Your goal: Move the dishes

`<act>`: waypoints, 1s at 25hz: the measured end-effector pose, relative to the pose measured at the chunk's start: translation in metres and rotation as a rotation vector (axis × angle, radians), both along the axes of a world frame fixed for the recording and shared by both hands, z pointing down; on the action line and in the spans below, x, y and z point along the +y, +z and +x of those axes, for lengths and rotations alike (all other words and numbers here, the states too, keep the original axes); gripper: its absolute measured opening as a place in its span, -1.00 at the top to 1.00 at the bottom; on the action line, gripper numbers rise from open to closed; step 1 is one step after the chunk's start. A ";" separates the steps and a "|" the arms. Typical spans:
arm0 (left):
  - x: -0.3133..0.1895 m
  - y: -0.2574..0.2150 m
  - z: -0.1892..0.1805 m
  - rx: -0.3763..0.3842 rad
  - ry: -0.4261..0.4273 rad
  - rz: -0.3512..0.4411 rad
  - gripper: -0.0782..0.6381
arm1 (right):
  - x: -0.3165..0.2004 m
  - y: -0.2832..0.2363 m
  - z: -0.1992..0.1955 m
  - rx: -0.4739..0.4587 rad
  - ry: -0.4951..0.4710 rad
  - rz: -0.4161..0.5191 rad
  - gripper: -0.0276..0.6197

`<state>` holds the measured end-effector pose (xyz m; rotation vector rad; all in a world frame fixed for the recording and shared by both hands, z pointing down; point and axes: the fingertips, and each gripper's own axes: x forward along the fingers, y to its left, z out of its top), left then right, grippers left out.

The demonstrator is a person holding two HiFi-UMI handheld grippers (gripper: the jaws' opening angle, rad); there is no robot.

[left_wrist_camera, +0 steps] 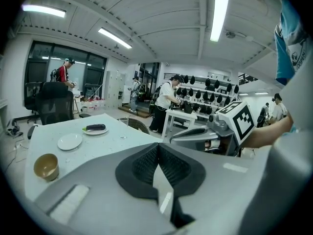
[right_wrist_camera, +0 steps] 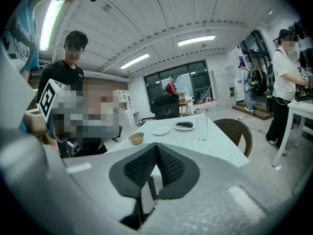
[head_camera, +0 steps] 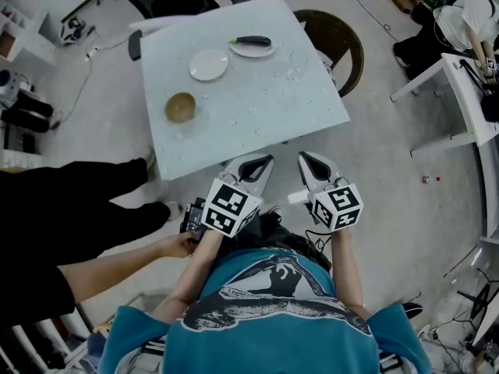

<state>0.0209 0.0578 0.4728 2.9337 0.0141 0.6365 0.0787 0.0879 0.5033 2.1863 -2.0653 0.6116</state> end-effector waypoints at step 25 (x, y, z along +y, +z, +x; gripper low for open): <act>0.046 -0.001 0.015 0.013 0.041 0.041 0.75 | 0.045 -0.006 0.004 0.014 0.008 0.022 0.91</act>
